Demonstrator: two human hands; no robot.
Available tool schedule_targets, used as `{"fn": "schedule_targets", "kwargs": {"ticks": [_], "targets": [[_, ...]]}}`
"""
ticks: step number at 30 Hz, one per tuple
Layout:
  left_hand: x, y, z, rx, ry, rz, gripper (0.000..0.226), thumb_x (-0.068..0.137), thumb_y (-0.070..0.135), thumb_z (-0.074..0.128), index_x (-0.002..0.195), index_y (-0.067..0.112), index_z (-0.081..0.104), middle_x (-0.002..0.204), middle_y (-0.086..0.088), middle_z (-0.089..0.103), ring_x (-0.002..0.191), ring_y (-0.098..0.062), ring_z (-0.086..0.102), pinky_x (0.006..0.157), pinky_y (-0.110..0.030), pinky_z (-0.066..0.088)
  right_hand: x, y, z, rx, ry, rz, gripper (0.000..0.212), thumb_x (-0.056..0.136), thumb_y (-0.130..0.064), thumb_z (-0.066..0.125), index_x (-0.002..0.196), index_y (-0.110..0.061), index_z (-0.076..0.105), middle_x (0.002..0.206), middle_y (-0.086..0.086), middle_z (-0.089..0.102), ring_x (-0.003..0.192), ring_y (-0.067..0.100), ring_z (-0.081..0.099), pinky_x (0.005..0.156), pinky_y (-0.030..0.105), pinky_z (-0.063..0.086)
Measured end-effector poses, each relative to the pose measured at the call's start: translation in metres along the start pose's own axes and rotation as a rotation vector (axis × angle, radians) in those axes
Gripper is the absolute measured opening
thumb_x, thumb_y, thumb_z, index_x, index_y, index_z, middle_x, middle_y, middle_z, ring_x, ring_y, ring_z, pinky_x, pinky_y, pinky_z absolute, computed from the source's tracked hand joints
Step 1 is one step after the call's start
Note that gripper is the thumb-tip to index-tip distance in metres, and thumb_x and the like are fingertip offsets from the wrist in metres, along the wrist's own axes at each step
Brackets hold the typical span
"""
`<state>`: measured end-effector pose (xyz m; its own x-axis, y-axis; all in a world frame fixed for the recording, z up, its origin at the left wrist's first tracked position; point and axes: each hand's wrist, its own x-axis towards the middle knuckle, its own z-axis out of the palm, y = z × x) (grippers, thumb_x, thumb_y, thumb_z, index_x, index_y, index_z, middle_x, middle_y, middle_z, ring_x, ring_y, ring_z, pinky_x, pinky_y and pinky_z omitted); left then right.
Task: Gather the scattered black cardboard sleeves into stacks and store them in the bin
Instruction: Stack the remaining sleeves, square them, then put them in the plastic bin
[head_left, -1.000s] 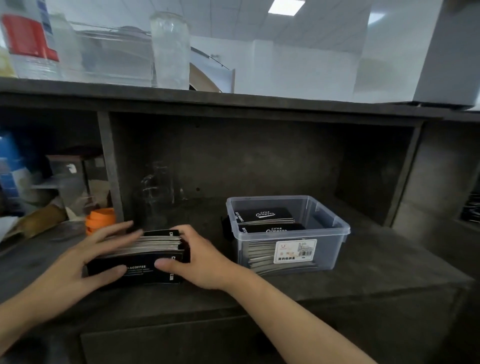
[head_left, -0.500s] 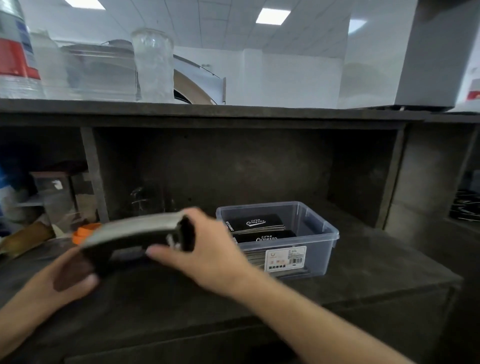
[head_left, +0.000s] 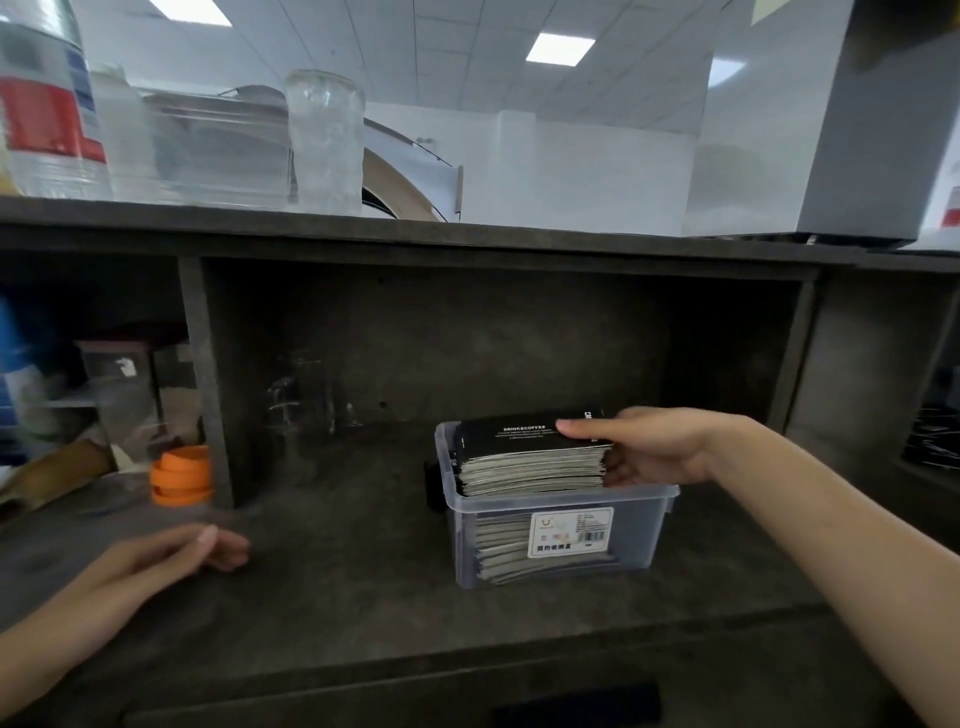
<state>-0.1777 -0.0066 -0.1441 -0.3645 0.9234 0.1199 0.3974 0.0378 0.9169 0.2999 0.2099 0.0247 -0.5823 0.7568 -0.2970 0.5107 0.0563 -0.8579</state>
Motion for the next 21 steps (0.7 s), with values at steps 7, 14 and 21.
{"fn": "schedule_targets", "kwargs": {"ticks": [7,14,21], "targets": [[0.006,-0.025,-0.007,0.000,-0.050,0.105,0.064,0.082,0.068,0.069,0.114,0.013,0.077,0.112,-0.018,0.075,0.117,-0.040,0.065,0.104,-0.058,0.037,0.010,-0.001,0.010,-0.087,-0.002,0.003,0.040,0.094,-0.047,0.067,0.125,-0.022,0.069,0.122,0.006,0.074,0.116,0.025,0.068,0.107,0.040,0.052],[-0.019,0.087,0.058,0.033,0.108,0.204,0.031,0.090,0.053,0.060,0.102,0.029,0.076,0.103,0.006,0.076,0.102,-0.009,0.069,0.088,-0.028,0.050,-0.002,-0.004,0.022,-0.299,0.146,-0.076,0.039,0.096,-0.054,0.055,0.124,-0.028,0.060,0.118,-0.001,0.066,0.100,0.018,0.066,0.091,0.034,0.055],[-0.004,0.239,0.179,0.512,0.111,0.573,0.036,0.101,0.058,0.042,0.113,0.034,0.065,0.108,0.018,0.066,0.102,0.002,0.060,0.093,-0.025,0.049,-0.003,0.005,0.032,-0.386,0.234,-0.194,0.041,0.106,-0.044,0.032,0.109,-0.020,0.065,0.108,-0.001,0.065,0.097,0.018,0.061,0.091,0.037,0.052]]}}
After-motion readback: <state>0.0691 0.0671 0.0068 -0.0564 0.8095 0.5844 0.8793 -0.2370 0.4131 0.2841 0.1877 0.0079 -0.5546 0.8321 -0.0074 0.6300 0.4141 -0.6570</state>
